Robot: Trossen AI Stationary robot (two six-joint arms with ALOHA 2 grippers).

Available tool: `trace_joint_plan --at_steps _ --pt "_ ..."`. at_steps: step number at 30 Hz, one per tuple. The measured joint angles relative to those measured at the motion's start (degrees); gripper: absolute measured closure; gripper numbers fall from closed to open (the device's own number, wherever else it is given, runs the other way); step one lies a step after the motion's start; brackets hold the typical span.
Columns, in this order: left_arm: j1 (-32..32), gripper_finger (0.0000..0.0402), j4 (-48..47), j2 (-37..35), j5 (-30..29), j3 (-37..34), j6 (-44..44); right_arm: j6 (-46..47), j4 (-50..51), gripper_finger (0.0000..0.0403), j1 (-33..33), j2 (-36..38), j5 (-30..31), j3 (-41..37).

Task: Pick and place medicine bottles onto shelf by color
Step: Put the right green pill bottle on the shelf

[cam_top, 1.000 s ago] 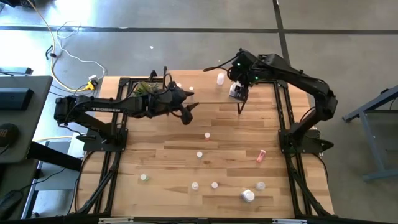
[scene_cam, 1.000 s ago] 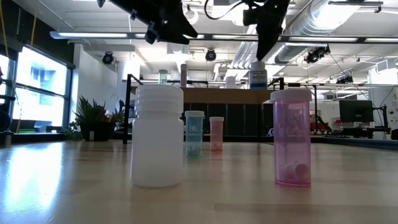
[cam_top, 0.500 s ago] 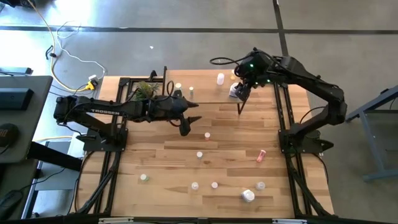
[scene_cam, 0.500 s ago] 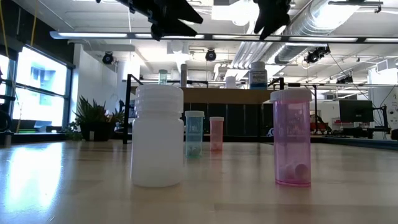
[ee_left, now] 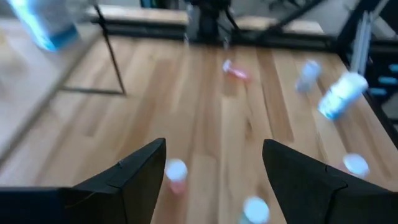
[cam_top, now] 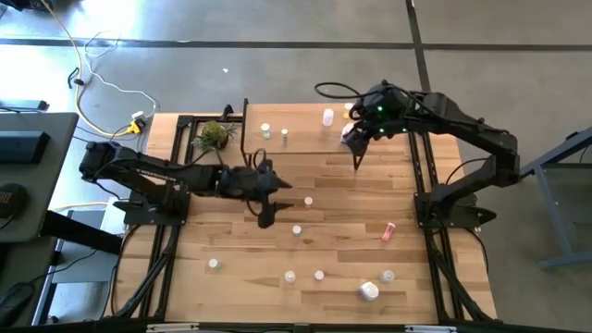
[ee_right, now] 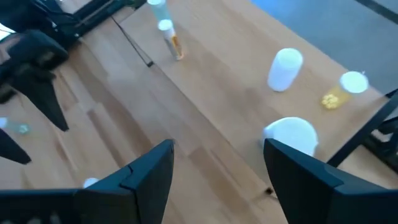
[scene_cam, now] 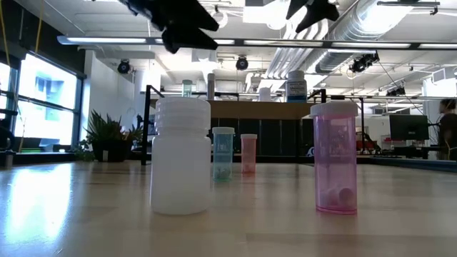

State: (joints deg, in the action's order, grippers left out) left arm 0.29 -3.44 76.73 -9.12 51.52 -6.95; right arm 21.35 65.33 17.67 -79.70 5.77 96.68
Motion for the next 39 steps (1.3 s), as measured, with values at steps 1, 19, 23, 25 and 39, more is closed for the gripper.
trace_joint_plan --at_steps 1,19,23,25,39 --pt "-0.7 0.0143 0.2 0.0 -0.2 -0.6 -0.4 0.8 -0.1 0.0162 -0.5 0.0 0.0 0.0" --pt "-7.2 0.0142 11.7 9.7 -0.7 -7.7 -4.5 6.0 -0.1 0.0162 -6.1 0.0 3.2 0.0" --pt "-7.9 0.0142 15.0 14.7 -2.3 -7.6 -4.7 6.9 -0.1 0.0162 -6.2 0.0 3.2 0.0" --pt "-8.0 0.0142 17.0 16.7 -2.9 -7.6 -4.9 6.9 -0.1 0.0162 -6.2 0.0 3.2 0.0" --pt "-8.0 0.0142 23.3 23.2 -1.8 -7.5 -5.1 6.8 0.0 0.0162 -6.2 -0.1 3.3 0.0"
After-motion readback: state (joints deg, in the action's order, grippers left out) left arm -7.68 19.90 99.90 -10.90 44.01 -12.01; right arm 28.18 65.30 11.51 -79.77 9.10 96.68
